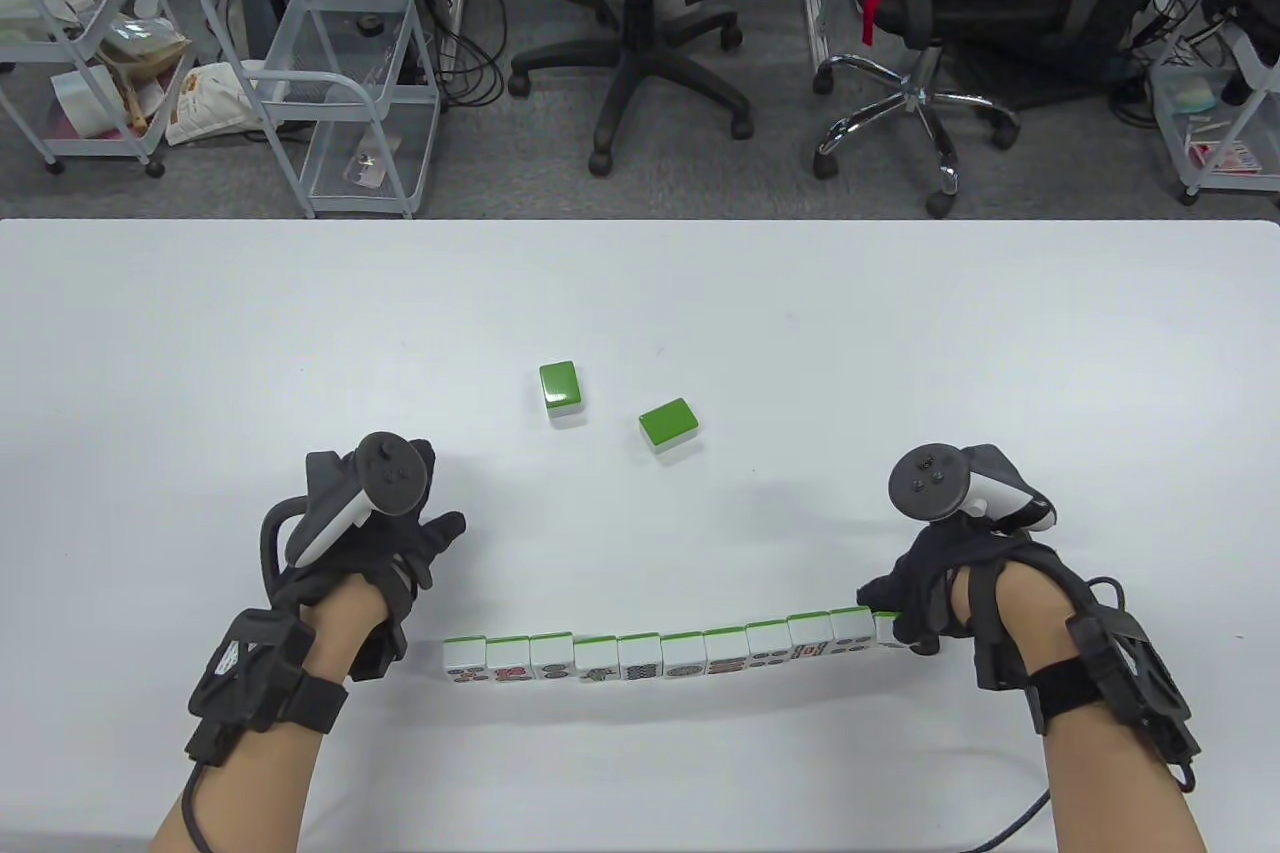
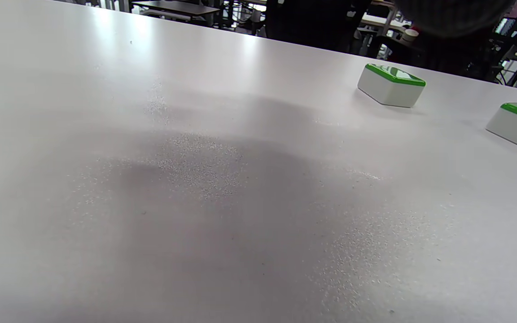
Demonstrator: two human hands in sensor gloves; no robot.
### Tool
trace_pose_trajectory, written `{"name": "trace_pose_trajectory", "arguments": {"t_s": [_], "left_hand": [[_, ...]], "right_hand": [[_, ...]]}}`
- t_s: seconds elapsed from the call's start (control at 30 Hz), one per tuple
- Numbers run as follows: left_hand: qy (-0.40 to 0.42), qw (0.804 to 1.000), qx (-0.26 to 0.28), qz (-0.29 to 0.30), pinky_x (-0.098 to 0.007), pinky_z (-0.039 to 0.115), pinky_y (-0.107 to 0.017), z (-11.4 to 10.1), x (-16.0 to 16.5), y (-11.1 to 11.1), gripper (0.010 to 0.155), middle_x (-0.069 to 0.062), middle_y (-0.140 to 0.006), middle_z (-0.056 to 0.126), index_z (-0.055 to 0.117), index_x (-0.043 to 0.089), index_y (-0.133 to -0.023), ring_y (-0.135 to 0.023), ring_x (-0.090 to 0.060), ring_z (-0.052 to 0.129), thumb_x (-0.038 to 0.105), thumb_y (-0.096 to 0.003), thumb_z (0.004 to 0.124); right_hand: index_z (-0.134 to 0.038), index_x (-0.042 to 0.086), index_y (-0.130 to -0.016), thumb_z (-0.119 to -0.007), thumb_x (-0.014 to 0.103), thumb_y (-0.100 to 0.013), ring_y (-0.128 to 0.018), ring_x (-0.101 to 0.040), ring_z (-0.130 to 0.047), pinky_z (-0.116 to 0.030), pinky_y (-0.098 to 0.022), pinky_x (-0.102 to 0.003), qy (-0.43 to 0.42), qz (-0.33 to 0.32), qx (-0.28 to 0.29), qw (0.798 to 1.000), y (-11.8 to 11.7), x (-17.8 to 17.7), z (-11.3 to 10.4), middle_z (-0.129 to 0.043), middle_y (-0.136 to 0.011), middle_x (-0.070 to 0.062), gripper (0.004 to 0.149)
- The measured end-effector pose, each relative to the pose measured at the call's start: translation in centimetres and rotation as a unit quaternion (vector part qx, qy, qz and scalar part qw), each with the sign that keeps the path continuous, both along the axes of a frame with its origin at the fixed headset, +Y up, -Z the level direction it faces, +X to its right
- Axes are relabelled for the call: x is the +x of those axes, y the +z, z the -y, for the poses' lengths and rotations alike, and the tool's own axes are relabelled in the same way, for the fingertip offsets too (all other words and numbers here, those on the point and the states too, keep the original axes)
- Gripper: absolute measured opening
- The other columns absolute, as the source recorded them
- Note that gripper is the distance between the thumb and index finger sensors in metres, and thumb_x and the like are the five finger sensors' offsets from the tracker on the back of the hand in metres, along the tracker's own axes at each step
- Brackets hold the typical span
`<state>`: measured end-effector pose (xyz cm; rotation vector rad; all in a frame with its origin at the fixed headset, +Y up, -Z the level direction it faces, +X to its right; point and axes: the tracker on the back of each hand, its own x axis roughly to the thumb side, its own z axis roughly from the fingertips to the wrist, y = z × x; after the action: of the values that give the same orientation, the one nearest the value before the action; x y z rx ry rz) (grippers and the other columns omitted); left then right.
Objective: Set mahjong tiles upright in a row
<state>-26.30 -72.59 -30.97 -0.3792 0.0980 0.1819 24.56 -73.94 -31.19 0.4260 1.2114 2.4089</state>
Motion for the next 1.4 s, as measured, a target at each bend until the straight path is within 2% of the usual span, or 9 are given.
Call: {"name": "trace_pose_trajectory", "arguments": {"t_s": [0.13, 0.33, 0.47, 0.6, 0.77, 0.93, 1.07, 1.23, 1.4], "left_hand": [[0.002, 1.000, -0.002, -0.003, -0.059, 0.042, -0.076, -0.1, -0.1, 0.0, 0.085, -0.001, -0.113, 0.023, 0.028, 0.037, -0.100, -0.109, -0.038, 0.034, 0.065, -0.0286, 0.065], [-0.001, 1.000, -0.002, -0.003, -0.059, 0.042, -0.076, -0.2, -0.1, 0.1, 0.085, -0.001, -0.113, 0.023, 0.028, 0.037, -0.100, -0.109, -0.038, 0.034, 0.065, -0.0284, 0.065], [-0.002, 1.000, -0.001, -0.003, -0.059, 0.042, -0.076, -0.2, -0.2, 0.1, 0.085, -0.001, -0.113, 0.023, 0.028, 0.037, -0.100, -0.109, -0.038, 0.034, 0.065, -0.0285, 0.065], [-0.004, 1.000, -0.002, -0.003, -0.059, 0.042, -0.076, -0.2, -0.2, 0.1, 0.085, -0.001, -0.113, 0.022, 0.028, 0.037, -0.100, -0.109, -0.038, 0.034, 0.065, -0.0285, 0.065], [0.002, 1.000, 0.004, -0.005, -0.059, 0.042, -0.076, -0.7, -0.4, 0.2, 0.085, -0.001, -0.113, 0.022, 0.028, 0.037, -0.100, -0.109, -0.038, 0.034, 0.065, -0.0285, 0.065], [0.009, 1.000, 0.008, -0.007, -0.059, 0.042, -0.076, -1.0, -0.6, 0.1, 0.085, -0.001, -0.113, 0.022, 0.027, 0.037, -0.100, -0.109, -0.038, 0.034, 0.065, -0.0287, 0.065], [0.012, 1.000, 0.008, -0.007, -0.059, 0.042, -0.076, -1.1, -0.7, 0.1, 0.085, -0.001, -0.113, 0.022, 0.027, 0.037, -0.100, -0.109, -0.038, 0.034, 0.065, -0.0287, 0.065], [0.010, 1.000, 0.004, -0.005, -0.059, 0.042, -0.076, -0.9, -0.8, -0.2, 0.086, -0.001, -0.113, 0.022, 0.027, 0.037, -0.100, -0.109, -0.038, 0.034, 0.066, -0.0285, 0.065], [0.040, 0.999, 0.000, -0.006, -0.059, 0.043, -0.076, -1.4, -1.0, -0.4, 0.086, -0.001, -0.113, 0.021, 0.027, 0.037, -0.100, -0.109, -0.039, 0.034, 0.066, -0.0284, 0.064]], "right_hand": [[-0.086, 0.015, -0.077, -0.090, 0.025, -0.026, -0.050, -0.032, -0.109, -0.089, -0.041, -0.049, -0.011, 0.020, 0.009, 1.000, -0.7, 0.5, 0.2, -0.091, -0.081, -0.013, 0.052], [-0.085, 0.014, -0.079, -0.094, 0.028, -0.025, -0.055, -0.034, -0.106, -0.086, -0.042, -0.052, 0.014, 0.024, 0.020, 0.999, -0.9, 0.5, -0.5, -0.091, -0.082, -0.013, 0.056], [-0.081, 0.012, -0.083, -0.092, 0.036, -0.028, -0.061, -0.039, -0.100, -0.081, -0.045, -0.055, 0.039, 0.046, 0.096, 0.994, -1.3, -0.1, -3.0, -0.087, -0.086, -0.016, 0.062], [-0.069, 0.007, -0.090, -0.088, 0.042, -0.029, -0.070, -0.046, -0.092, -0.076, -0.049, -0.060, 0.082, 0.054, 0.195, 0.976, -2.3, -4.1, -6.0, -0.076, -0.093, -0.023, 0.073], [-0.063, 0.006, -0.092, -0.085, 0.044, -0.032, -0.075, -0.048, -0.087, -0.073, -0.050, -0.062, 0.143, 0.054, 0.235, 0.960, -5.1, -10.9, -7.3, -0.069, -0.096, -0.025, 0.075], [-0.056, 0.006, -0.094, -0.083, 0.048, -0.031, -0.075, -0.048, -0.086, -0.073, -0.050, -0.062, 0.170, 0.092, 0.270, 0.943, -8.3, -17.0, -5.8, -0.065, -0.097, -0.026, 0.081], [-0.049, 0.006, -0.095, -0.083, 0.051, -0.029, -0.077, -0.050, -0.082, -0.071, -0.051, -0.063, 0.187, 0.106, 0.276, 0.937, -10.4, -20.7, -3.1, -0.059, -0.098, -0.027, 0.087], [-0.044, 0.006, -0.096, -0.079, 0.056, -0.030, -0.075, -0.050, -0.083, -0.072, -0.050, -0.062, 0.235, 0.103, 0.277, 0.926, -12.3, -22.2, -0.6, -0.057, -0.098, -0.027, 0.090], [-0.045, 0.005, -0.095, -0.074, 0.061, -0.029, -0.067, -0.045, -0.092, -0.077, -0.046, -0.060, 0.294, 0.077, 0.291, 0.907, -13.8, -23.3, 0.3, -0.063, -0.095, -0.028, 0.092]]}}
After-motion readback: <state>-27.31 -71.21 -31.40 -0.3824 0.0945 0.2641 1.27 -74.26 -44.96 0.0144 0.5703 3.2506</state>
